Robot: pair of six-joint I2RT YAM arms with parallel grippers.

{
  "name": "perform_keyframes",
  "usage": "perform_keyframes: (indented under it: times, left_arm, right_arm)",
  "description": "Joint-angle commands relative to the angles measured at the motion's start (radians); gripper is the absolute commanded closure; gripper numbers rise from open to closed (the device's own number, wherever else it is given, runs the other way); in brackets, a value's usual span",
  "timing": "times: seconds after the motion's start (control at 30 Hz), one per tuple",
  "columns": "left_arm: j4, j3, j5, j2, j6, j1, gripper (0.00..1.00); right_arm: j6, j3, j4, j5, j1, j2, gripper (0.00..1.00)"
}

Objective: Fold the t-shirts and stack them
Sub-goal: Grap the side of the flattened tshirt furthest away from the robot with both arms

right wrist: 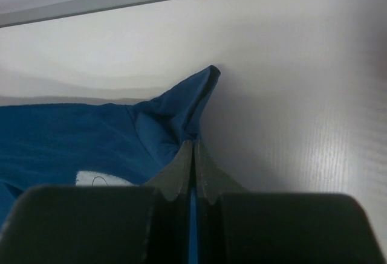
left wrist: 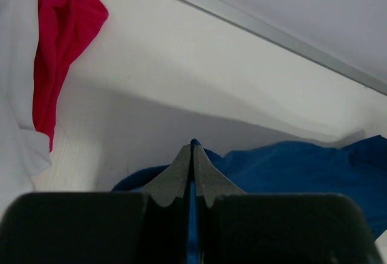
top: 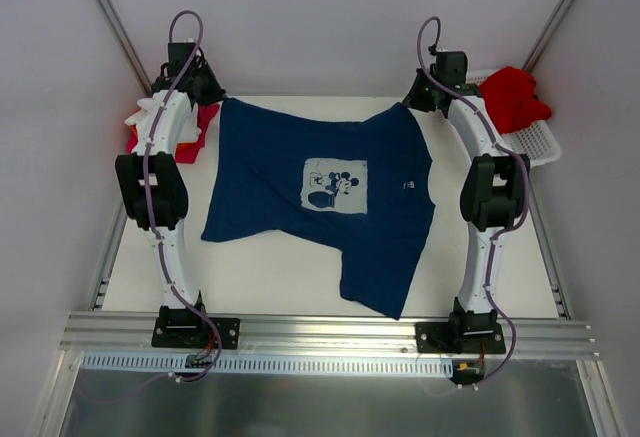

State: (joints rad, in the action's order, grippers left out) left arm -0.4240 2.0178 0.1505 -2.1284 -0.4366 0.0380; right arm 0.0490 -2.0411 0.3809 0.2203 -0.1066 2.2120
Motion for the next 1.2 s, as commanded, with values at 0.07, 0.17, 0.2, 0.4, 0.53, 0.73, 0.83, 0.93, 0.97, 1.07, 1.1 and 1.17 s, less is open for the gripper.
perform_keyframes:
  times: [0.07, 0.17, 0.2, 0.4, 0.53, 0.73, 0.83, 0.93, 0.97, 1.07, 1.1, 1.17]
  left_arm:
    - [0.007, -0.103, -0.046, 0.106, 0.029, -0.007, 1.0]
    - [0.019, -0.169, -0.058, 0.149, 0.027, -0.007, 1.0]
    - [0.022, -0.186, -0.061, 0.16, 0.027, -0.007, 1.0]
    - [0.044, -0.275, -0.086, 0.24, 0.036, -0.007, 1.0]
    - [0.047, -0.327, -0.104, 0.286, 0.041, -0.007, 1.0]
    - [0.048, -0.392, -0.126, 0.344, 0.045, -0.007, 1.0]
    - [0.047, -0.429, -0.131, 0.369, 0.045, -0.007, 1.0]
    - [0.047, -0.47, -0.135, 0.395, 0.038, -0.006, 1.0]
    - [0.048, -0.479, -0.134, 0.4, 0.033, -0.007, 1.0]
    - [0.048, -0.524, -0.131, 0.42, 0.024, -0.007, 1.0]
    - [0.048, -0.531, -0.129, 0.424, 0.022, -0.007, 1.0]
    - [0.047, -0.56, -0.131, 0.442, 0.016, -0.007, 1.0]
  right_arm:
    - [-0.04, 0.099, -0.003, -0.035, -0.002, -0.144, 1.0]
    - [-0.04, 0.168, -0.019, -0.038, -0.004, -0.195, 1.0]
    - [-0.04, 0.185, -0.022, -0.038, -0.002, -0.207, 1.0]
    - [-0.041, 0.312, -0.057, -0.047, -0.005, -0.311, 1.0]
    - [-0.041, 0.369, -0.066, -0.061, -0.008, -0.366, 1.0]
    - [-0.041, 0.463, -0.079, -0.075, -0.019, -0.462, 1.0]
    - [-0.041, 0.507, -0.08, -0.078, -0.025, -0.505, 1.0]
    - [-0.04, 0.559, -0.083, -0.084, -0.036, -0.552, 1.0]
    - [-0.041, 0.573, -0.083, -0.085, -0.038, -0.563, 1.0]
    - [-0.04, 0.64, -0.085, -0.091, -0.044, -0.618, 1.0]
    - [-0.04, 0.653, -0.083, -0.094, -0.048, -0.63, 1.0]
    - [-0.041, 0.683, -0.089, -0.101, -0.051, -0.673, 1.0]
